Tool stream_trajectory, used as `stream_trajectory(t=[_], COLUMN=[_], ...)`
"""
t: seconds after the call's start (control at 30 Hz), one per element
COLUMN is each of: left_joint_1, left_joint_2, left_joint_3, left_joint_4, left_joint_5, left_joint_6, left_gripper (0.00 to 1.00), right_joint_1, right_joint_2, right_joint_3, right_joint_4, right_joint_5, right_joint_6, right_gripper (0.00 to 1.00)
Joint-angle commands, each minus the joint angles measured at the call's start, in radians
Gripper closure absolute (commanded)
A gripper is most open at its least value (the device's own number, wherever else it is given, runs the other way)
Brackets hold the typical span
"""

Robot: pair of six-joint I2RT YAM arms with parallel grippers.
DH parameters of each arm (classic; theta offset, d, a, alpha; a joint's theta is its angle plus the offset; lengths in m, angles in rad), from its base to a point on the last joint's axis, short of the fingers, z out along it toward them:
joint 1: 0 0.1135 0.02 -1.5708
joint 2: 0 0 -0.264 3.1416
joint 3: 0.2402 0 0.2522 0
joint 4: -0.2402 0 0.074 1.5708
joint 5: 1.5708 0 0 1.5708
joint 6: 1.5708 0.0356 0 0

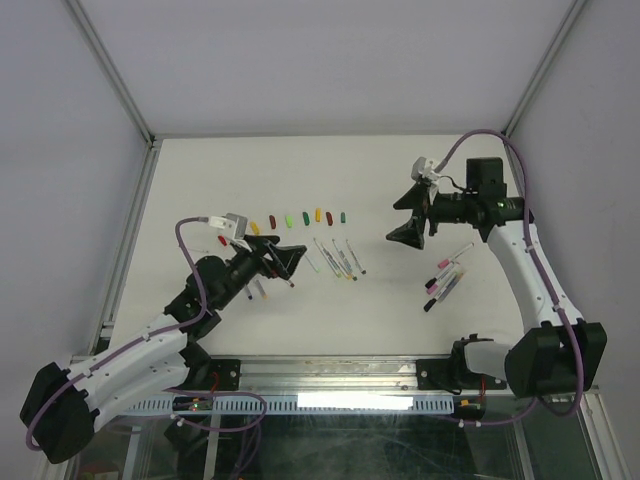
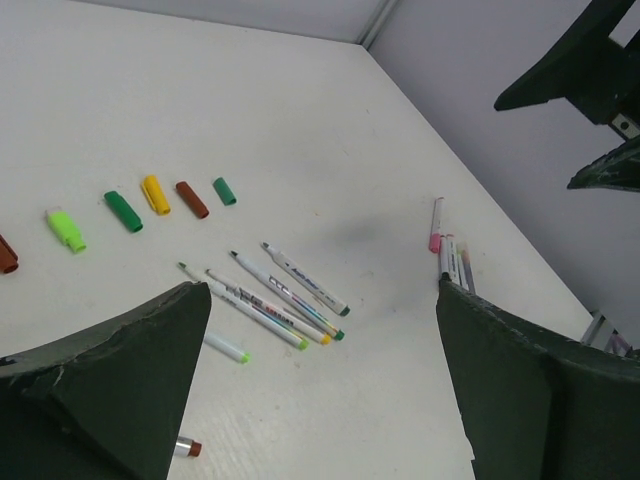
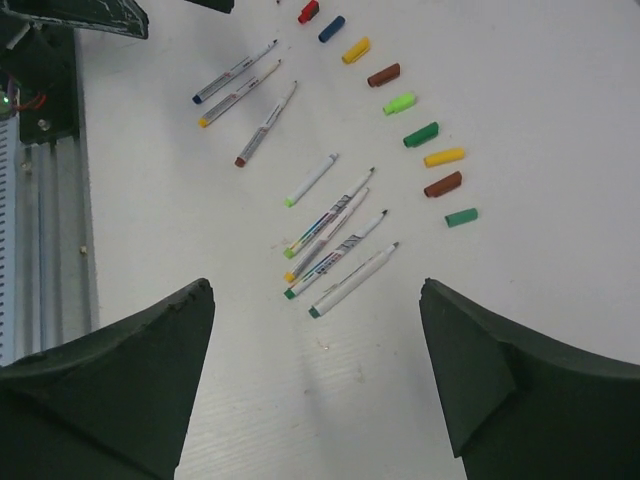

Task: Open the pen caps
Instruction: Pick up the pen from the center of the board.

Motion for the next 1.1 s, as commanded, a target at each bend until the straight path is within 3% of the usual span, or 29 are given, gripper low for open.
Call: stream_trajectory(t=[0.0, 0.17, 0.37, 0.6, 1.07], left_joint_1=[0.012, 0.011, 0.012, 0.011, 0.012], left_joint_2=[-0.055, -0.092, -0.092, -0.083, -0.085], left_joint_3=[-0.056, -0.083, -0.114, -0.126, -0.142], left_joint_4=[0.068, 0.068, 0.104, 0.115, 0.121], left_joint_5=[0.026, 0.072, 0.101, 0.100, 0.094], left_joint_6=[0.011, 0.018, 0.015, 0.011, 0.002], left_gripper=[0.01, 0.01, 0.01, 0.01, 0.01], right_joint_1=[0.005, -0.007, -0.087, -0.161, -0.162], right_joint_2=[0.056, 0.111, 0.238, 0.282, 0.280], right_joint_3=[0.148, 0.142, 0.171, 0.138, -0.027], right_joint_4=[-0.266, -0.429, -0.573, -0.545, -0.482], right_joint_5=[-0.068, 0.096, 0.237, 0.378, 0.541], right_joint_6=[-0.408, -0.717, -0.971, -1.137, -1.284], right_gripper=[0.14, 0.14, 0.17, 0.17, 0.23])
